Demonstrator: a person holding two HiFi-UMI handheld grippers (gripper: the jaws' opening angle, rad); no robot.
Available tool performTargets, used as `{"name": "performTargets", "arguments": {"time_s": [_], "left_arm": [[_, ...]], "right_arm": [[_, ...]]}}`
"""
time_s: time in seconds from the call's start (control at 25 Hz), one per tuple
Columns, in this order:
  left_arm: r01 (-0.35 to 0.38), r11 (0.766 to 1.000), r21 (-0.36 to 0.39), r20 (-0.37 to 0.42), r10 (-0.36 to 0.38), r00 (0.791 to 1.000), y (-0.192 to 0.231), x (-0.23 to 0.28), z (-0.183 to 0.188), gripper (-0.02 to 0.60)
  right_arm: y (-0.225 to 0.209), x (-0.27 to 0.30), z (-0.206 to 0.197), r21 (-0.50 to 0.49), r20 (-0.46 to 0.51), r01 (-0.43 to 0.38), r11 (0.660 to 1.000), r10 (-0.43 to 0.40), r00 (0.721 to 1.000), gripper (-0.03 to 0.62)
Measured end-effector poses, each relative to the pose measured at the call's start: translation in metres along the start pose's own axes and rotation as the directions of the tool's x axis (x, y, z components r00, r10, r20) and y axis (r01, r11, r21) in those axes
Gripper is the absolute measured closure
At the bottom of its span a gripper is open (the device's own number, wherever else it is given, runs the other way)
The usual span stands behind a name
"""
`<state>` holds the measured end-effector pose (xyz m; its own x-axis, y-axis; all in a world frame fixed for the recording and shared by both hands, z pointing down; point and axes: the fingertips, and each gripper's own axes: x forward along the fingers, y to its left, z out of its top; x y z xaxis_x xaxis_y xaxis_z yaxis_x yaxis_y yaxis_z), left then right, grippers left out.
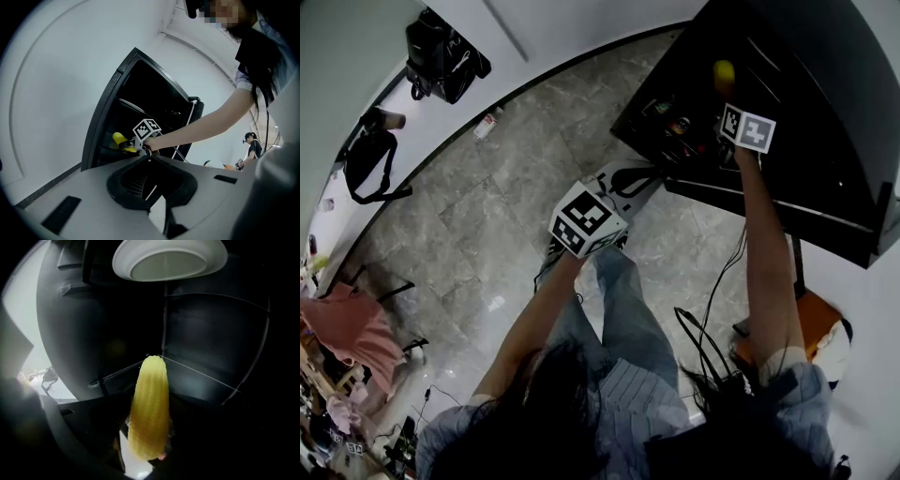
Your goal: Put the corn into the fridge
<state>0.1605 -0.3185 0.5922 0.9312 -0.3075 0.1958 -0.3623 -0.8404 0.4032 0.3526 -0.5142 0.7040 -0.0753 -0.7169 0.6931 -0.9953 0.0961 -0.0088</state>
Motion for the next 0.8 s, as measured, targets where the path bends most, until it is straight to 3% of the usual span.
{"name": "performTargets", "arguments": {"time_s": [0.36, 0.6, 0.8], "left_arm": [[-0.012, 1.000, -0.021, 0.008, 0.012, 1.000, 0.003, -0.020, 0.007, 0.572], [0.016, 1.000, -0.007, 0.007, -0.016, 1.000, -0.005, -0.029, 0.016, 0.574], [0.047, 0.999, 0.014, 0.006, -0.047, 0.999, -0.019, -0.037, 0.029, 0.574]], "right_arm": [[0.006, -0.026, 0.005, 0.028, 0.048, -0.006, 1.000, 0.005, 0.999, 0.345], [0.020, -0.056, 0.023, 0.033, 0.136, 0.001, 0.999, -0.005, 0.991, 0.345], [0.038, -0.094, 0.032, 0.085, 0.212, -0.040, 0.996, 0.021, 0.977, 0.346]]}}
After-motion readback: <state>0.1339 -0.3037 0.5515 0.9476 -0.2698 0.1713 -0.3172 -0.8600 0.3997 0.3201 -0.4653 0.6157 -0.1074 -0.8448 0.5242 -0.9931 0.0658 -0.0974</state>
